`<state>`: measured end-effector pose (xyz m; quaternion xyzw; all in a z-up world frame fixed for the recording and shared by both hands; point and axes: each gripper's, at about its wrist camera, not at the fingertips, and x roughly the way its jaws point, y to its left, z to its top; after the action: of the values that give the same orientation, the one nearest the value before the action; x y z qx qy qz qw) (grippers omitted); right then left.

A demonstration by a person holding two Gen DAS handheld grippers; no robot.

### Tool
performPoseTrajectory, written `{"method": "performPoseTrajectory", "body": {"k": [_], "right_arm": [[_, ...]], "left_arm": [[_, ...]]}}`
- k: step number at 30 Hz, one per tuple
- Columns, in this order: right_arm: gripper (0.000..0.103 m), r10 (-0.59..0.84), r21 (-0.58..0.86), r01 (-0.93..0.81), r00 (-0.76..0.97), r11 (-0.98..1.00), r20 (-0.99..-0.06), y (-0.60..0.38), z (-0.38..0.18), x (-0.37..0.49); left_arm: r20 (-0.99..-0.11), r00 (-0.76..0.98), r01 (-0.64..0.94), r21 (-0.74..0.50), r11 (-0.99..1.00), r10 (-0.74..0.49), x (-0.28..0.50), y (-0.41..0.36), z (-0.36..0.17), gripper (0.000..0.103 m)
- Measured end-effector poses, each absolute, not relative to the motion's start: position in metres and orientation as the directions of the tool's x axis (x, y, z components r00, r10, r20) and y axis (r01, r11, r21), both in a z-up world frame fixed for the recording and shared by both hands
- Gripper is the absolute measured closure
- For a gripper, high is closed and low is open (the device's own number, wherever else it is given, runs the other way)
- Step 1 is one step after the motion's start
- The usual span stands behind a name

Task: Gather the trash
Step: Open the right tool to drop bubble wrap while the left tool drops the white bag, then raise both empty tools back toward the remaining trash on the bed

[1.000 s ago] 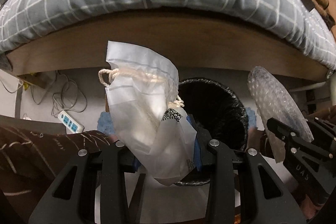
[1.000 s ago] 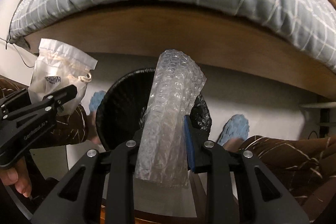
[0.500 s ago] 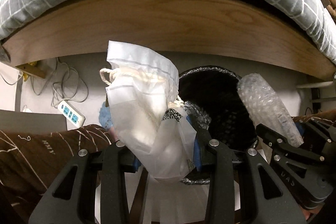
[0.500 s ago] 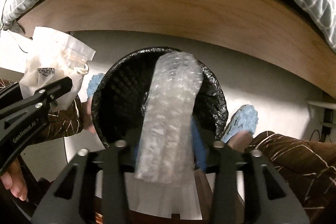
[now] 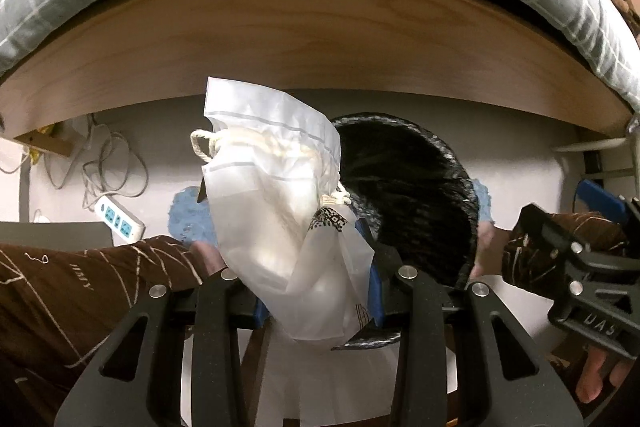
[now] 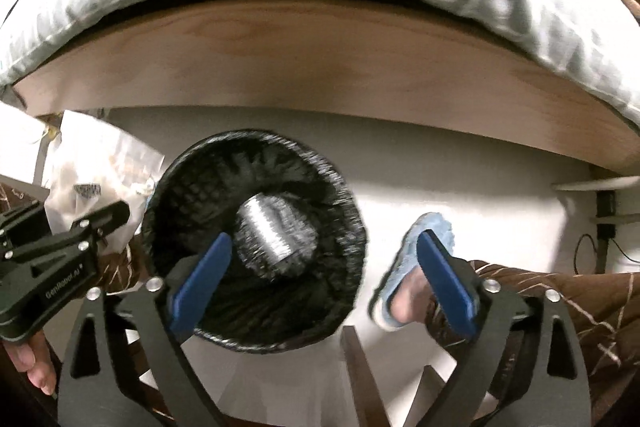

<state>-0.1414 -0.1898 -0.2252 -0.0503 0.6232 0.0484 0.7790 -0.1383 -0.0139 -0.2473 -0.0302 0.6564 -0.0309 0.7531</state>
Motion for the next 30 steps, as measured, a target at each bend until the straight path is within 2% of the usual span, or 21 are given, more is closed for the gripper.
{"method": "performPoseTrajectory", "body": {"k": [6,13,19,22,26,30], "right_arm": [[0.008,-0.059,-0.082,-0.072,0.276,0.994,-0.959,-0.222,-0.216,-0.141],[0.008,-0.085,-0.082,0.023,0.293,0.996,-0.952,-0.258,-0.211,-0.142],[0.008,-0.096,-0.087,0.046,0.307,0.995,-0.947,-0.264,-0.209,-0.141],[0.008,-0.103,-0.095,0.04,0.32,0.995,-0.942,-0.262,-0.207,-0.14],[0.008,-0.112,-0.108,0.032,0.341,0.994,-0.933,-0.26,-0.2,-0.14],[0.008,-0.116,-0.114,0.028,0.38,0.993,-0.918,-0.259,-0.185,-0.138]], "left_arm": [[-0.987,0.126,0.06,-0.095,0.994,-0.102,-0.138,-0.045,-0.248,0.067],[-0.986,0.12,0.1,-0.101,0.99,-0.112,-0.137,-0.064,-0.252,0.067],[-0.985,0.144,0.109,-0.082,0.991,-0.097,-0.136,-0.065,-0.252,0.061],[-0.984,0.155,0.106,-0.068,0.992,-0.084,-0.137,-0.063,-0.25,0.053],[-0.979,0.19,0.097,-0.058,0.994,-0.076,-0.137,-0.062,-0.24,0.035],[-0.967,0.25,0.096,-0.02,0.995,-0.044,-0.136,-0.061,-0.226,0.022]]}}
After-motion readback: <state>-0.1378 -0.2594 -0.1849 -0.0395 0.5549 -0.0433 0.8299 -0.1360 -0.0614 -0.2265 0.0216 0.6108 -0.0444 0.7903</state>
